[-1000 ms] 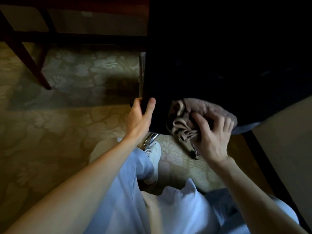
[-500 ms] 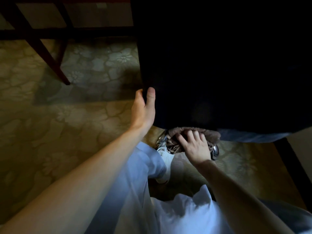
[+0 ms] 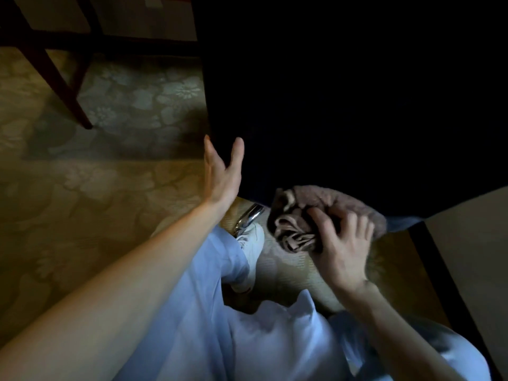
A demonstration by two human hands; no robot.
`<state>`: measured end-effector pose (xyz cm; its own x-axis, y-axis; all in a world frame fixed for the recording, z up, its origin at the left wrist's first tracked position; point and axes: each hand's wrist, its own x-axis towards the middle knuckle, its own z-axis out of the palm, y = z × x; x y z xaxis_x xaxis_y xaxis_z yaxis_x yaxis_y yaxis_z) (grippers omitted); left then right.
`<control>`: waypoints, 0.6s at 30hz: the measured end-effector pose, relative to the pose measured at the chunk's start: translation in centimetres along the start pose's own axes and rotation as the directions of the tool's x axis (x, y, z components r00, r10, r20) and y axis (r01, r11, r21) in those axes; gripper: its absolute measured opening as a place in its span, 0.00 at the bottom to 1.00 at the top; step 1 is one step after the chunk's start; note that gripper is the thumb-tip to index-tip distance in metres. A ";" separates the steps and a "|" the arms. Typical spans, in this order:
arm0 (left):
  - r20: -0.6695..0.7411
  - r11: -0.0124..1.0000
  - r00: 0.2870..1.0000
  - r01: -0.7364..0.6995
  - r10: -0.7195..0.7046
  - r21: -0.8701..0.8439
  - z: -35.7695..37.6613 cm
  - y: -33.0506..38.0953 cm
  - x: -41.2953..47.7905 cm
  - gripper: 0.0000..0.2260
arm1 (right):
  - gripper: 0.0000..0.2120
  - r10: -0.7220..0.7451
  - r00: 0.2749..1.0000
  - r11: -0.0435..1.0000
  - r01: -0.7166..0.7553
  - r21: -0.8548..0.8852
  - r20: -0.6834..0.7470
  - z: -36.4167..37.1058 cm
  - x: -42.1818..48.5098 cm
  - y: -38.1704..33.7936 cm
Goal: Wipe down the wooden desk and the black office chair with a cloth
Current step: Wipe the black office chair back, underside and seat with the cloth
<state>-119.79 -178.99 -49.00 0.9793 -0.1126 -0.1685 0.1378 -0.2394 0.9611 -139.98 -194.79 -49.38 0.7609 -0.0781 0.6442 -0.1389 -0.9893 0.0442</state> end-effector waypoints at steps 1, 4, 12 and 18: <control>0.021 1.000 1.000 0.017 -0.018 0.014 0.2 -0.5 -0.4 0.40 | 0.27 0.011 1.000 1.000 -0.012 -0.023 -0.020 -0.7 0.3 1.0; 0.075 0.991 0.989 0.130 -0.128 -0.022 0.7 -1.3 -0.7 0.39 | 0.23 0.032 0.994 0.996 -0.041 -0.085 -0.100 -1.0 1.8 3.3; 0.071 0.944 0.982 0.190 -0.177 -0.270 -0.2 -1.2 0.4 0.31 | 0.20 0.012 0.993 0.994 -0.024 -0.104 -0.114 5.8 2.9 3.5; 0.074 0.974 0.987 0.153 -0.143 -0.165 -0.1 -2.3 1.3 0.34 | 0.32 -0.022 0.919 0.995 0.057 -0.076 0.393 9.9 -3.4 3.1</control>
<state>-118.78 -178.53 -51.40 0.9358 -0.1480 -0.3198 0.3091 -0.0913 0.9466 -136.75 -198.80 -58.97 0.9516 -0.0980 0.2915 -0.1434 -0.9799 0.1388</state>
